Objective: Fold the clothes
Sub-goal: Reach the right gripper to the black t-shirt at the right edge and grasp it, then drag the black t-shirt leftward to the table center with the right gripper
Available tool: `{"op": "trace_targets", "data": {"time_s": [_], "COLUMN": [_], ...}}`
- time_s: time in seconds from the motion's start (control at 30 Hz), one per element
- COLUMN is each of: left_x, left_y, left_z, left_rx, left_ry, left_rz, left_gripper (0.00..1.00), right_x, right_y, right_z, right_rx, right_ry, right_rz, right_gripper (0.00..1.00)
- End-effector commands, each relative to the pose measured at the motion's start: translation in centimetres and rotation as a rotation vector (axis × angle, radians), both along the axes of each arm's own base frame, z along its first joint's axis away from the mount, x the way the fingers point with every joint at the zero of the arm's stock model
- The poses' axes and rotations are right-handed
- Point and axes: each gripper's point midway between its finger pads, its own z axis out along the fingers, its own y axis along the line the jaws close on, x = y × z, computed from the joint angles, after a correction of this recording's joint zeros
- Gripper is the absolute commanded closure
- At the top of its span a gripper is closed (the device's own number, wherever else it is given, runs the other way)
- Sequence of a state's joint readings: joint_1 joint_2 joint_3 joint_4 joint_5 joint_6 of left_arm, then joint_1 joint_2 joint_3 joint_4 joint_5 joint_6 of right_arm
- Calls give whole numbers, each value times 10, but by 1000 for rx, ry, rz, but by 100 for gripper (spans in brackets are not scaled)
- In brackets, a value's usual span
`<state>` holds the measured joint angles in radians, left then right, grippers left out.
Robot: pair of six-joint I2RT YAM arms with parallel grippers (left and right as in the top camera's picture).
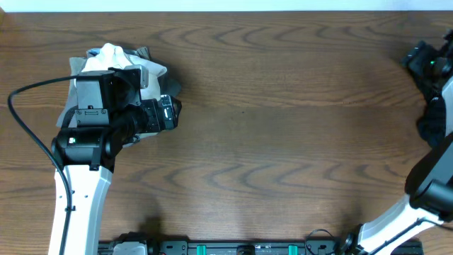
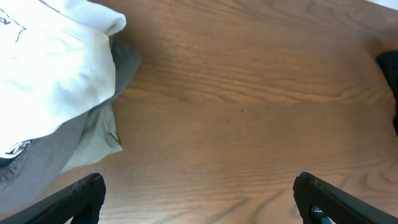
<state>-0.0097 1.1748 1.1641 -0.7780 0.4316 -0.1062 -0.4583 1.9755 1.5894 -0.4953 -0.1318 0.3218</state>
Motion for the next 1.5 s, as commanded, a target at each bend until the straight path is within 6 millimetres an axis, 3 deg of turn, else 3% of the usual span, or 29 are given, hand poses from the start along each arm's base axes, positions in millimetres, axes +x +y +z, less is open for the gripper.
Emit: {"op": "trace_targets", "data": {"time_s": [0.0,0.13,0.2,0.4,0.73,0.9,1.0,1.1,1.23,1.47], "left_x": [4,3,3,1,0,1,0,-1,-1,0], "left_y": [-3,-3,-3,-3,-3,-3,-3,-3,-3,-3], "left_z": [8,8,8,6,5,5,5,4,4,4], "left_rx": [0,0,-1,-1,-1,-1,-1,-1,-1,-1], "left_ry": [-29,-25,-23,-12,-8,-8,-8,-1,-1,-3], "left_rz": [-18,-18,-18,-18,-18,-18,-18,-18,-18,-18], "left_gripper": [2,2,2,2,2,2,2,2,2,2], "right_x": [19,43,45,38,11,7,6,13,27,38], "right_y": [-6,-18,-25,-45,-68,-68,-64,-47,2,145], "right_z": [-20,-39,-51,-92,-136,-140,-136,-125,-96,-29], "right_rx": [9,-89,-115,-160,-198,-221,-207,-142,-21,179], "right_ry": [-29,-76,-60,17,161,194,194,152,73,-32], "right_rz": [-2,71,63,-7,-90,-61,-47,13,179,521], "right_gripper": [17,17,16,17,19,48,86,99,99,99]}}
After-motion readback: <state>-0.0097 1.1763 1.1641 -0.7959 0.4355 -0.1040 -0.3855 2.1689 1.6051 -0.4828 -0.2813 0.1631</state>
